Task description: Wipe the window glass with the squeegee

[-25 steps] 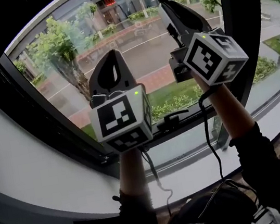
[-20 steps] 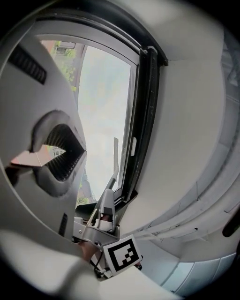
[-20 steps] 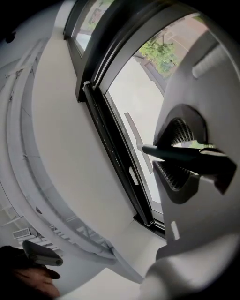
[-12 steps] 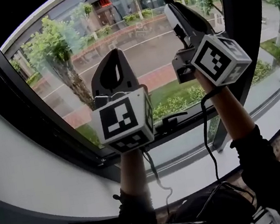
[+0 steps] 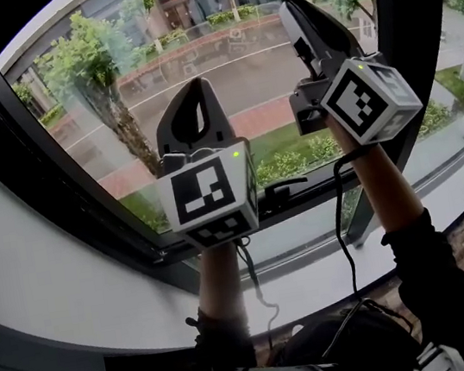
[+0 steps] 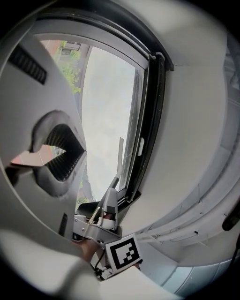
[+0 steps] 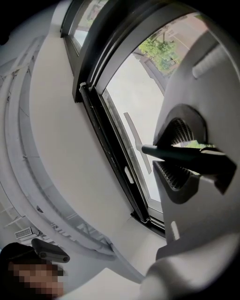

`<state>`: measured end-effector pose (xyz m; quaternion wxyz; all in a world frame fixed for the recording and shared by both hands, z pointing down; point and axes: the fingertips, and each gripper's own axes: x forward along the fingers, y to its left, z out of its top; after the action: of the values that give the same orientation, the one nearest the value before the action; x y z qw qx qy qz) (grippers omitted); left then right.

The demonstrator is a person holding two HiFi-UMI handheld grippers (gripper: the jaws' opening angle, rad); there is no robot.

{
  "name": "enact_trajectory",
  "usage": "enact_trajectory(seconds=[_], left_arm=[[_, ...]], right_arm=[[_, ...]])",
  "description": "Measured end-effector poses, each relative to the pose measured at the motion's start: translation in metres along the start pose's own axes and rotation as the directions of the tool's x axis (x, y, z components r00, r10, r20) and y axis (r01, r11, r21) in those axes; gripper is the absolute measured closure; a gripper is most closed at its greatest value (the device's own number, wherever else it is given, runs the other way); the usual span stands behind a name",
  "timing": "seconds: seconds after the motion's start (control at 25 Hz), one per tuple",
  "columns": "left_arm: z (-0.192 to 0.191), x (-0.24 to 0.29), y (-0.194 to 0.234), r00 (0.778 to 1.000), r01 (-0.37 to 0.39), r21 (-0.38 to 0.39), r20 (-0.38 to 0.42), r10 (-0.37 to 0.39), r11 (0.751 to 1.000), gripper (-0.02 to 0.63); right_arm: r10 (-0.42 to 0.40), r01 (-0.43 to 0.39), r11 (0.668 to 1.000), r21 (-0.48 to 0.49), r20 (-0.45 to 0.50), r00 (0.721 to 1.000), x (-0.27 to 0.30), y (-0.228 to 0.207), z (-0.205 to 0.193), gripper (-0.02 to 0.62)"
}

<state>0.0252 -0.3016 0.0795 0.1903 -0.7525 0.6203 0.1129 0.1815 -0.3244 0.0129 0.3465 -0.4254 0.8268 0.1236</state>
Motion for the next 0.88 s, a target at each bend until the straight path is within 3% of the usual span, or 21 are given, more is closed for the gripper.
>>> enact_trajectory(seconds=[0.88], left_arm=[[-0.039, -0.018, -0.017, 0.998, 0.024, -0.008, -0.059, -0.024, 1.000, 0.604]], right_arm=[[-0.013, 0.012, 1.000, -0.010, -0.060, 0.998, -0.034, -0.003, -0.031, 0.499]])
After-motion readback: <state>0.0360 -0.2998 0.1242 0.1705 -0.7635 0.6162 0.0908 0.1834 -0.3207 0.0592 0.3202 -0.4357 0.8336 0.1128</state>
